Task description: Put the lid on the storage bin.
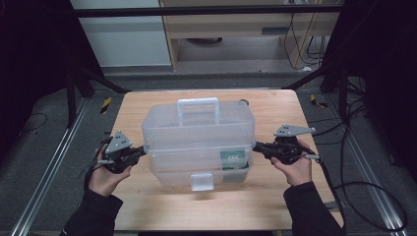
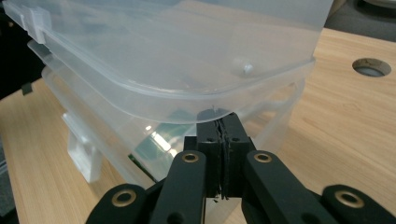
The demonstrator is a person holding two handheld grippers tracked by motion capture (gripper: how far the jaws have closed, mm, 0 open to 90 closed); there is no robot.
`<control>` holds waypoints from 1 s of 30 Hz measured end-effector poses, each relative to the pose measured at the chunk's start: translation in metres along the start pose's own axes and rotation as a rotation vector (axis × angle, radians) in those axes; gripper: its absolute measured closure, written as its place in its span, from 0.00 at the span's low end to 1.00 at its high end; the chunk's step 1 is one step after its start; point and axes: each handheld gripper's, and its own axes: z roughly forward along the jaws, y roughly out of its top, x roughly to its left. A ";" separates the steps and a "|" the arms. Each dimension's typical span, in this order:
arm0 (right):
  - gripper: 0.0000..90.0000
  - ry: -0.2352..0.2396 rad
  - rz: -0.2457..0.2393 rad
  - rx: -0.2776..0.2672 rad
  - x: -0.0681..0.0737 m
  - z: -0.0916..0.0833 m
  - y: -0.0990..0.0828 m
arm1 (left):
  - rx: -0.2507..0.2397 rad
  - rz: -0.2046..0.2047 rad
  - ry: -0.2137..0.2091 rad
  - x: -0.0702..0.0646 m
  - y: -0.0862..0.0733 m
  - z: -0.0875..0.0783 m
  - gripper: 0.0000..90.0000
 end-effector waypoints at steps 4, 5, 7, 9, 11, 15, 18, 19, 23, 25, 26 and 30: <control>0.99 -0.006 -0.004 0.018 0.002 0.001 -0.005 | 0.006 -0.005 -0.004 -0.001 -0.004 0.002 0.99; 0.99 -0.007 -0.006 0.023 0.002 0.001 -0.006 | 0.010 -0.005 -0.004 0.000 -0.006 0.003 0.98; 0.99 -0.016 -0.008 0.034 0.002 0.000 -0.009 | 0.023 -0.006 -0.003 0.000 -0.008 0.004 0.98; 0.99 -0.032 -0.014 0.043 0.001 0.000 -0.013 | 0.037 -0.009 0.000 0.002 -0.011 0.006 0.97; 0.98 -0.047 -0.013 0.063 0.000 0.000 -0.017 | 0.055 -0.011 0.002 0.004 -0.014 0.009 0.96; 0.98 -0.059 -0.009 0.089 -0.004 0.003 -0.026 | 0.086 -0.032 0.021 0.013 -0.024 0.016 0.92; 0.97 -0.085 0.002 0.095 -0.011 0.002 -0.029 | 0.108 -0.063 0.043 0.022 -0.033 0.021 0.90; 0.95 -0.103 -0.001 0.096 -0.014 0.002 -0.031 | 0.109 -0.080 0.047 0.025 -0.036 0.023 0.89; 0.84 -0.176 0.016 0.103 -0.028 0.001 -0.040 | 0.116 -0.104 0.088 0.033 -0.046 0.030 0.77; 0.74 -0.222 0.023 0.112 -0.037 0.001 -0.047 | 0.122 -0.117 0.100 0.038 -0.051 0.034 0.68; 0.69 -0.256 0.033 0.110 -0.042 0.001 -0.051 | 0.129 -0.124 0.108 0.040 -0.054 0.035 0.66; 0.51 -0.354 0.062 0.112 -0.058 0.001 -0.065 | 0.148 -0.134 0.129 0.046 -0.062 0.041 0.56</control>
